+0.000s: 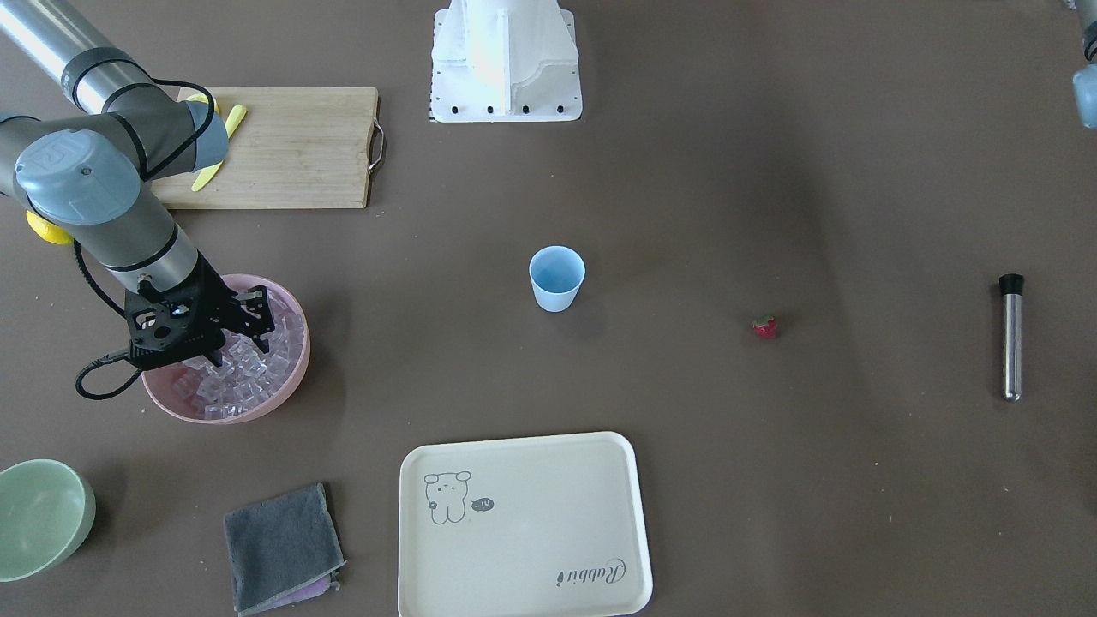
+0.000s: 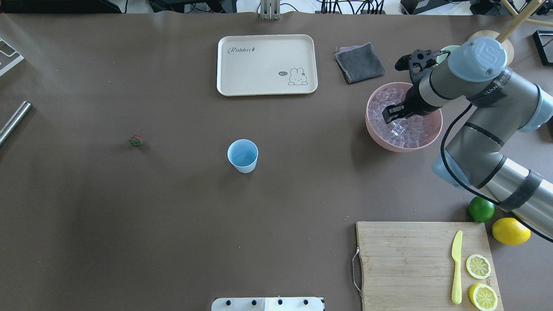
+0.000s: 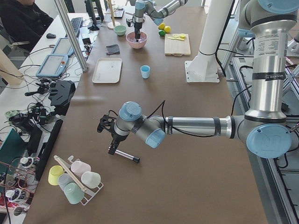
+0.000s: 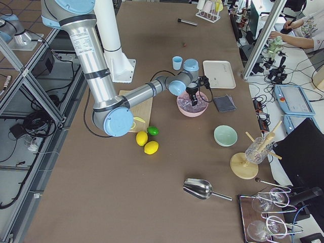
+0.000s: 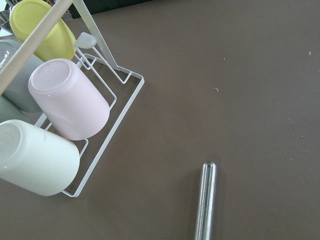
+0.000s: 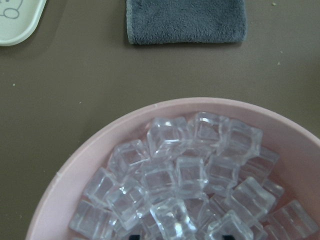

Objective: Mash ice and strawberries in cup
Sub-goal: 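Close the right gripper on an ice cube in the pink bowl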

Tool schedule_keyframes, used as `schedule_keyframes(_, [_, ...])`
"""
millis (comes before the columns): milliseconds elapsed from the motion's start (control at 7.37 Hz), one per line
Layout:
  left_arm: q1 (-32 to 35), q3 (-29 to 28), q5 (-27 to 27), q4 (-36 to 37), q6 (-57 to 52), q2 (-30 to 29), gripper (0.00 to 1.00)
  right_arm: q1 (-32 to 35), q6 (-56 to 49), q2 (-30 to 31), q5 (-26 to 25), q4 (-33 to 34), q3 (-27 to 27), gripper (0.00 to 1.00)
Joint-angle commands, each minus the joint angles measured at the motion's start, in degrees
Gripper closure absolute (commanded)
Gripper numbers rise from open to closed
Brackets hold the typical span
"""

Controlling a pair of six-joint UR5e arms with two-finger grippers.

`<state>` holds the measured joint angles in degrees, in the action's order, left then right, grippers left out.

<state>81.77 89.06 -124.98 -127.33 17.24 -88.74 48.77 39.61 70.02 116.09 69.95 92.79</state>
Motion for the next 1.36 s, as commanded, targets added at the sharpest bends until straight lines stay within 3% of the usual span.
schedule_keyframes(0, [-0.29, -1.08, 0.00, -0.02, -0.10, -0.64, 0.03, -0.26, 0.11, -0.23, -0.43, 0.01, 0.02, 0.45])
schedule_keyframes(407, [-0.38, -2.23, 0.00, -1.25, -0.10, -0.73, 0.03, -0.26, 0.03, -0.32, -0.43, 0.01, 0.02, 0.55])
schedule_keyframes(543, [-0.39, -2.49, 0.00, -1.34, -0.19, -0.82, 0.03, -0.26, 0.11, -0.32, -0.43, 0.01, 0.02, 0.66])
schedule_keyframes(814, [-0.39, -2.58, 0.00, -1.34, -0.19, -0.91, 0.03, -0.61, 0.11, -0.23, -1.21, 0.01, 0.02, 0.78])
schedule_keyframes(950, [-0.39, -2.58, 0.00, -1.34, -0.19, -0.91, 0.03, -0.61, 1.07, -0.67, -1.39, 0.01, 0.55, 1.00])
schedule_keyframes(1221, [-0.39, -2.58, 0.09, -1.34, -0.19, -0.90, 0.03, -0.17, 1.87, -0.94, -0.61, 0.88, 3.17, 1.00])
